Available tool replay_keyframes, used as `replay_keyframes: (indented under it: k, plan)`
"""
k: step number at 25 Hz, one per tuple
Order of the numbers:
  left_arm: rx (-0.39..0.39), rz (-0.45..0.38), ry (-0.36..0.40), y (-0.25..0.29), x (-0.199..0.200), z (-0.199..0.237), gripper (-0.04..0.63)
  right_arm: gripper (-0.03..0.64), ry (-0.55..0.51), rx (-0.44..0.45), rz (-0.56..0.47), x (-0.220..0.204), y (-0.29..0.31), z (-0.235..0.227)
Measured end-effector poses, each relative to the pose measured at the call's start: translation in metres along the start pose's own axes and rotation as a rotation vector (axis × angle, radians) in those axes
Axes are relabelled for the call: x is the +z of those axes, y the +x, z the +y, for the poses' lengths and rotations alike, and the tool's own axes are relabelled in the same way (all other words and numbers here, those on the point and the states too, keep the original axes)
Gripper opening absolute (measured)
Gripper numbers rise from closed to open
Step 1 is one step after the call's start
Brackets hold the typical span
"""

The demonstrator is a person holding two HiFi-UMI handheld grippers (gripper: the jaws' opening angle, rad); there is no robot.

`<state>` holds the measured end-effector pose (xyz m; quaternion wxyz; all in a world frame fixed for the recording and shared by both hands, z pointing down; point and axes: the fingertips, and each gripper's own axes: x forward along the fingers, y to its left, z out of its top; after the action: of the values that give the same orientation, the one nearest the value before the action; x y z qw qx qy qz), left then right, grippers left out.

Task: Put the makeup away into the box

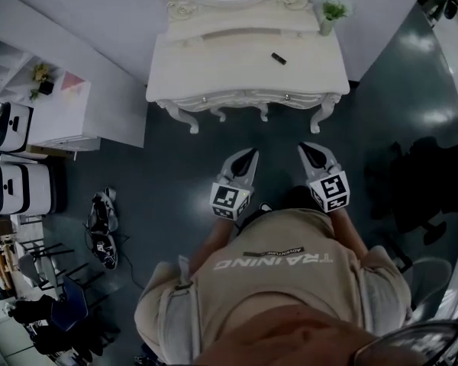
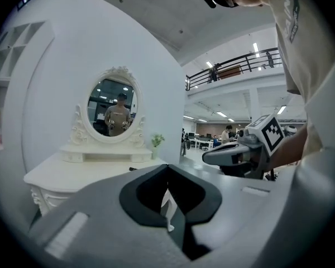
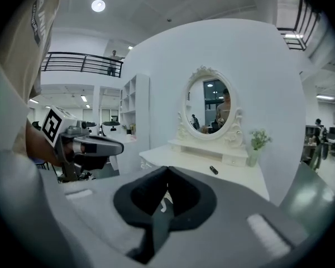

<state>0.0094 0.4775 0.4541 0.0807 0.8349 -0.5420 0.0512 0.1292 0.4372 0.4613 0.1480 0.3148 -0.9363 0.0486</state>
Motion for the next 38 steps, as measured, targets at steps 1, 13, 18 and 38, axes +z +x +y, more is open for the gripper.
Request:
replay_keyframes:
  k: [1,13,18,38]
  plan:
    - [0.004,-0.003,0.003,0.004,0.003,0.003,0.006,0.003,-0.007,0.005,0.011,-0.002,0.003,-0.003]
    - [0.101,0.030,0.050,0.104,0.038,0.034,0.006,0.003,-0.012,0.106,-0.029,0.006,0.061,-0.109]
    - [0.171,0.024,-0.001,0.148,0.040,0.044,0.006,0.003,-0.052,0.163,-0.028,0.010,0.085,-0.158]
    - [0.066,0.109,-0.068,0.249,0.023,0.112,0.006,0.003,-0.036,0.140,0.078,-0.003,0.180,-0.217]
